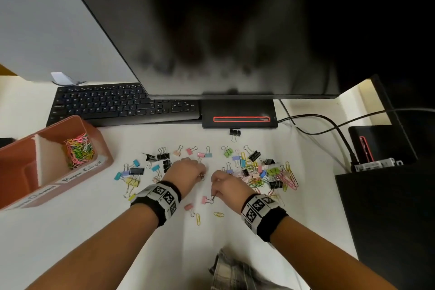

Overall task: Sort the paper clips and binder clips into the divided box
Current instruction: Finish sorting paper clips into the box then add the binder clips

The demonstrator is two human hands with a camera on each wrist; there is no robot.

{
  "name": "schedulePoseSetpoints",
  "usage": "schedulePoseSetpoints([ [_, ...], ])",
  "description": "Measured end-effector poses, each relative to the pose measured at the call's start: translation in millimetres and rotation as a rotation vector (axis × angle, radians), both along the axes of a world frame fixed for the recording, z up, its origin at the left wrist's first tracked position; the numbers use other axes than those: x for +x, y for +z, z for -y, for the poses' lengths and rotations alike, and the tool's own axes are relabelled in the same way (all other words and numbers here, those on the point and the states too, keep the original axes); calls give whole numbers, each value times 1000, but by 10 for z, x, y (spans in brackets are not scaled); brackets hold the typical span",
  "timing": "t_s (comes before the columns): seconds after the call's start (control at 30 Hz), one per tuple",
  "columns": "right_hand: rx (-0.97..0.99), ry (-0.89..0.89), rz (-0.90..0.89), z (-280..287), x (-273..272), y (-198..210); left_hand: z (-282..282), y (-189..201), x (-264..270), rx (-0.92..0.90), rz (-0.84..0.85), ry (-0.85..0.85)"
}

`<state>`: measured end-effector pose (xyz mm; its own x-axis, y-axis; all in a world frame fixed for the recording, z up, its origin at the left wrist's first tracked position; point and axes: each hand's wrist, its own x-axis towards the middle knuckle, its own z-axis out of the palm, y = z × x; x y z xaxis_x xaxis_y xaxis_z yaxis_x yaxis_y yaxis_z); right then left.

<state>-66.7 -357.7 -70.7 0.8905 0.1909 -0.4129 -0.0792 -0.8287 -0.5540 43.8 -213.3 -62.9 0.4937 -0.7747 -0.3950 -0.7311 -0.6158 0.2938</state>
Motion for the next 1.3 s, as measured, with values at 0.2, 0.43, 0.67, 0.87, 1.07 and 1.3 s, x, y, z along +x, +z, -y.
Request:
schedulePoseSetpoints([
  [0.2,-71,78,-50,-17,30,-43,56,-21,-5,25,68,8],
  [0.43,-8,-57,-114,-41,46,30,69,-40,-1,38,82,-15],
  [0.67,-32,-12,-62,-130,54,34,-187,105,-46,-145,-94,102],
  [0.87,-62,-7,-12,-145,46,34,-536,279,-305,-200,-276,76],
  [1.07,-58,-78,-107,-118,9,104,-583,109,-742,-181,-191,-54],
  [1.3,-13,-369,73,263,-507,276,-473,-9,-774,-122,17,-202],
])
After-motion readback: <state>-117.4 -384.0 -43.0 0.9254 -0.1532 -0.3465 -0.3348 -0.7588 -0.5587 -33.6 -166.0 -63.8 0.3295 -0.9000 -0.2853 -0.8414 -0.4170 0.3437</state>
